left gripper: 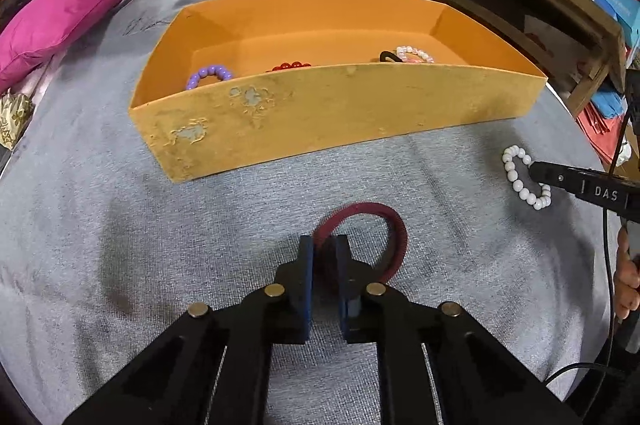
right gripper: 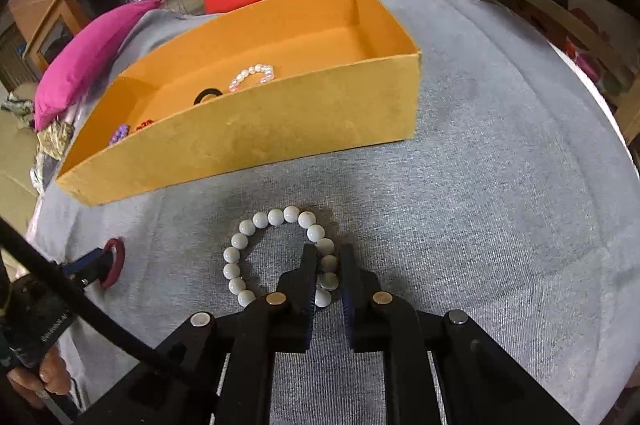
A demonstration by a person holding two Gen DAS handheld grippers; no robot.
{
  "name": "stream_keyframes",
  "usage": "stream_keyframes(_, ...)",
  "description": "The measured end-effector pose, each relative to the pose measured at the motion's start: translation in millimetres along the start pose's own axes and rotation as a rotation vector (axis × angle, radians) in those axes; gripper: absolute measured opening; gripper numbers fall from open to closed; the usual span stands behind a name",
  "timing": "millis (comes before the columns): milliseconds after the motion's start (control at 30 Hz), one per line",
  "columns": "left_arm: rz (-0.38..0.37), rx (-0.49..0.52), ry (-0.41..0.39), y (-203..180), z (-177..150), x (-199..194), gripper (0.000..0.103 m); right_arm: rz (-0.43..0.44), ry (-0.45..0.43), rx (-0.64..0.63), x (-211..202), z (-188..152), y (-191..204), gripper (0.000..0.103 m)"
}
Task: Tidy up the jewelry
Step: 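Lift and carry the pearl bracelet and dark red ring over the box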
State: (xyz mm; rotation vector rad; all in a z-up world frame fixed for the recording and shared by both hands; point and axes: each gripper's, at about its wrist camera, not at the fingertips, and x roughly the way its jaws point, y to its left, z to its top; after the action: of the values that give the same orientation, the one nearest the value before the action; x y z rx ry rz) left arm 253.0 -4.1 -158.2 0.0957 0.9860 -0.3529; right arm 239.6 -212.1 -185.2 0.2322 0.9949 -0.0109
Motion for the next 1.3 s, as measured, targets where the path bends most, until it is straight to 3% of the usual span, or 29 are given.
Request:
stream_keyframes(267, -0.005, 0.014, -0.02, -4.7, 1.0, -10.3, 0.005, 0.003, -0.039, -0.027, -6.0, -0.8, 7.1, 0.011)
stream_keyframes(800, -0.004, 0.004, -0.122, -11.2, 8.5, -49.3, 0.005, 0.184, -0.218, 0.004, -63.4, 1.5, -2.8, 0.011)
stream_keyframes(1033, 0.014, 0.007, -0.128, -15.3, 12.9, -45.9, 0.005, 0.202, -0.207, -0.006, -66.4, -0.9, 0.1, 0.011)
stream_keyframes(1300, 0.033, 0.02, -0.128, -18.8, 13.3, -45.4, 0.005, 0.119, -0.107, 0.018, -45.0, -7.6, -22.2, 0.011)
